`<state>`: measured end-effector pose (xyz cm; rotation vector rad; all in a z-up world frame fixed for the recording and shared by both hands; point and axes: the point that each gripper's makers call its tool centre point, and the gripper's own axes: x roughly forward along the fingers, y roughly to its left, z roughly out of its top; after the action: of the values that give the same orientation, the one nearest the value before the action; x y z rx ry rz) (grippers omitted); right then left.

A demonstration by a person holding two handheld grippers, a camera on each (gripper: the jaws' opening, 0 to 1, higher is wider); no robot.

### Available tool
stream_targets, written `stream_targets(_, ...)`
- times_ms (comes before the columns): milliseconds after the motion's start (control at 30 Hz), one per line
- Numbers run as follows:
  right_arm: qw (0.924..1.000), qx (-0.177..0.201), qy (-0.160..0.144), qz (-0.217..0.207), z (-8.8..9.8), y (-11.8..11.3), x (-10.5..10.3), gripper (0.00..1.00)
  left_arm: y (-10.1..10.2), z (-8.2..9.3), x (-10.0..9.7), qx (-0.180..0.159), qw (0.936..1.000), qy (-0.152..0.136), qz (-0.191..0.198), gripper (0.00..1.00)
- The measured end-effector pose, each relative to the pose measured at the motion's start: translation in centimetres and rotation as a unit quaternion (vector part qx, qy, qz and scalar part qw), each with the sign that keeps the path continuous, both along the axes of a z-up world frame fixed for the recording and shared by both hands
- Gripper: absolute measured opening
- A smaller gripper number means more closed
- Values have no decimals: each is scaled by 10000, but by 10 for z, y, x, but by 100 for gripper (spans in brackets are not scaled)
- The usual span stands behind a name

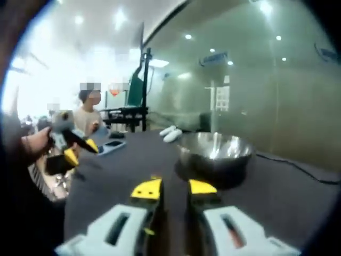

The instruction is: Pick up the QQ candy scattered on the table and place it into the stainless steel bowl on the table

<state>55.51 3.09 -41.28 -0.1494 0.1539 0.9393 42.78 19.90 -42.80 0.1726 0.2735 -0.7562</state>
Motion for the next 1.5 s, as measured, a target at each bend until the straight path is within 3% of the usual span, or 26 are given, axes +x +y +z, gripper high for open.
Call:
stream_targets(300,9999,-20,111,-84,-12,14,8,17,-3,11,-5,-133,9999,-81,-55,42)
stream_targets(433,9997,-183,152,13,-21,28,12,17,0,9,-5,75,9999,-120,-32,42)
stream_targets(833,9960,-649,400,474,-53,79,28,18,8,6,-12,60,9999,-60,77,42)
stream_targets(1167,9935,-729,539,695,-68,102,35,18,13,9,-12,79,9998,-104,129,42)
stream_targets(1500,9934,-701,549,717,-67,114,40,16,17,4,-10,72,9998,-27,182,42)
